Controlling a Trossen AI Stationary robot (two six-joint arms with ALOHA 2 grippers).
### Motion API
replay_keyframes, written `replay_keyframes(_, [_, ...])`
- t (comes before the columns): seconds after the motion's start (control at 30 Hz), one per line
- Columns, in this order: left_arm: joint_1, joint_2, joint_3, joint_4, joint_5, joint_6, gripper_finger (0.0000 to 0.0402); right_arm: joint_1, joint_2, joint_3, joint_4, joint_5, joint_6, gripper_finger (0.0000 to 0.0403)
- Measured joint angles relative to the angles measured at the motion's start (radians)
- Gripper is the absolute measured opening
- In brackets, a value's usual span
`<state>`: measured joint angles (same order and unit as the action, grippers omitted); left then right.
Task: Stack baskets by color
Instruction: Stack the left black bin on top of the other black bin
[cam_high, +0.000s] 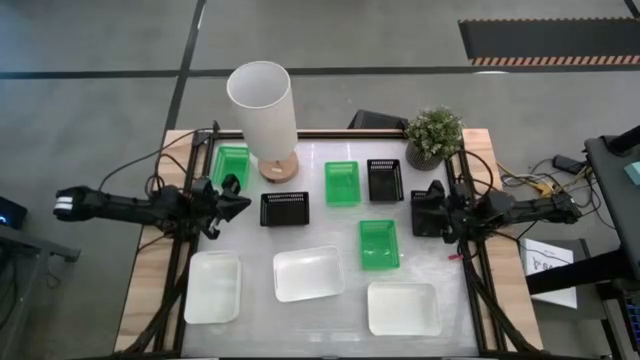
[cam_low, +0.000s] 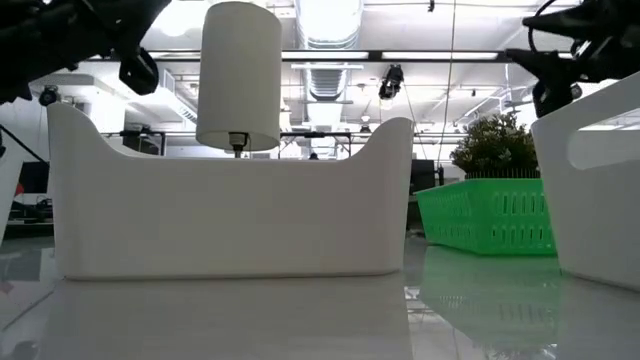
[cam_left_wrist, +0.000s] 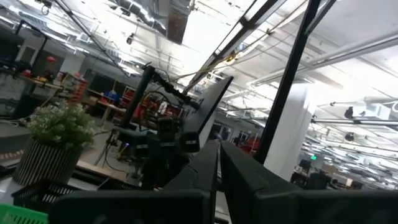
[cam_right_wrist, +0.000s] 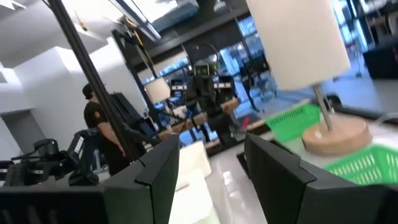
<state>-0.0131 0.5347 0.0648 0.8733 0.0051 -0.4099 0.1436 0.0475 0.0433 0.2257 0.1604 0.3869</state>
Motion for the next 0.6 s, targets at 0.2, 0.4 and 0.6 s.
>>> replay_keyframes(0.2, [0.0, 0.083, 0.051, 0.001, -0.002, -0.002, 0.0003, 0.0, 0.0, 0.0, 0.105, 0.001, -0.096, 0.0176])
replay_keyframes(0.4, [-0.001, 0.205, 0.102, -0.004, -0.003, -0.036, 0.0003, 0.0, 0.0, 0.0, 0.174, 0.007, -0.173, 0.0176])
replay_keyframes(0.6, [-0.002, 0.313, 0.175, -0.161, 0.001, -0.119, 0.0003, 0.0, 0.0, 0.0, 0.177, 0.008, -0.219, 0.0175])
